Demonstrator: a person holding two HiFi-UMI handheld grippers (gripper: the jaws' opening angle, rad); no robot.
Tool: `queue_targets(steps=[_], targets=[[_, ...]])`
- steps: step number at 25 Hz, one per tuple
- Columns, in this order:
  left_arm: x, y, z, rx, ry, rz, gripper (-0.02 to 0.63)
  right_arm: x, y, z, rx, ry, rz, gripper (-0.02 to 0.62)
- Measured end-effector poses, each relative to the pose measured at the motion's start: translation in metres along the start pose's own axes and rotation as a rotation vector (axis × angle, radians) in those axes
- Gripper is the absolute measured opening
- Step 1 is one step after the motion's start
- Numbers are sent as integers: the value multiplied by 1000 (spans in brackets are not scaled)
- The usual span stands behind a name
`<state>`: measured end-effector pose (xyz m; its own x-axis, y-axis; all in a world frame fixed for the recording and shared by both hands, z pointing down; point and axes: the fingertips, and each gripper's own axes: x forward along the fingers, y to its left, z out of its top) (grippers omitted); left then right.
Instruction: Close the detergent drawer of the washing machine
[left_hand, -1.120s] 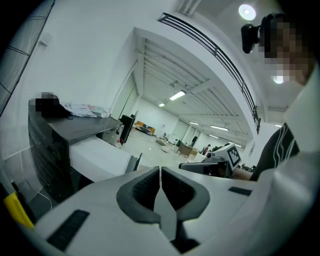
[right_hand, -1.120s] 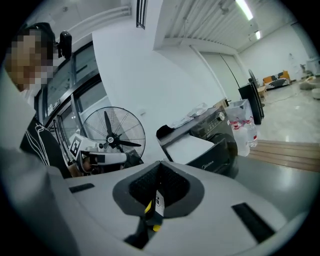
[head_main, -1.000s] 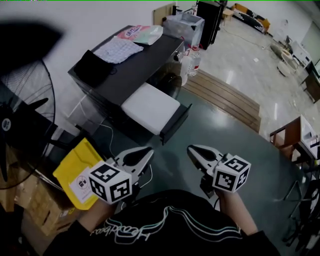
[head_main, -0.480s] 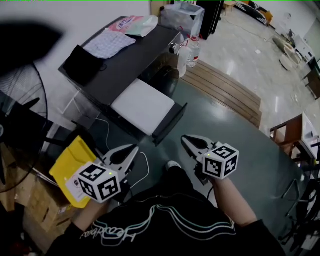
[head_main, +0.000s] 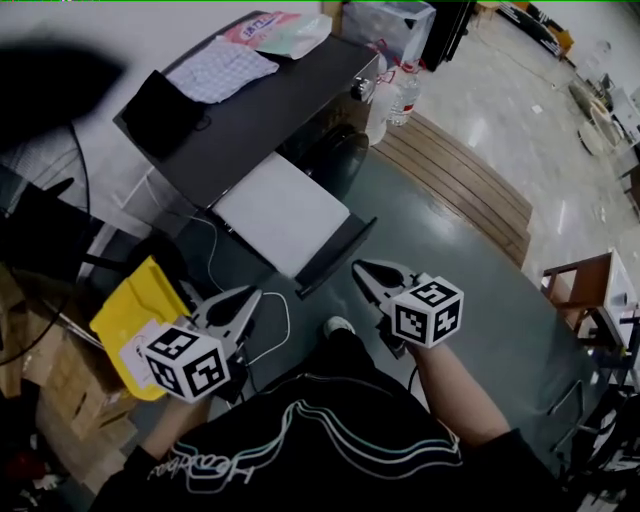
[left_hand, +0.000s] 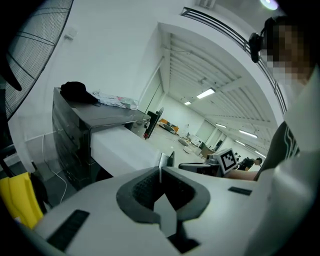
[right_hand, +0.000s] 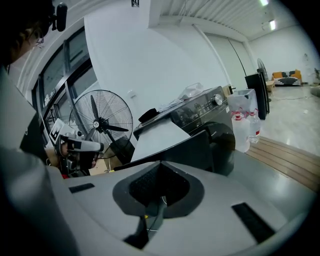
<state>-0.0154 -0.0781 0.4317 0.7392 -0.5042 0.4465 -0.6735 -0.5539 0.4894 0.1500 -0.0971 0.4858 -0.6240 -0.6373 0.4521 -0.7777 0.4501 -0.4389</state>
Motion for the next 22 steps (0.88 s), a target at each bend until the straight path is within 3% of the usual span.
queue_targets(steps=[9,22], targets=[[6,24,2,-72,-26,79,32,19,-10,10,-34,37,45,28],[-18,33,-11,-129,-51,132,32,19,-7,12,-71,47,23,26]])
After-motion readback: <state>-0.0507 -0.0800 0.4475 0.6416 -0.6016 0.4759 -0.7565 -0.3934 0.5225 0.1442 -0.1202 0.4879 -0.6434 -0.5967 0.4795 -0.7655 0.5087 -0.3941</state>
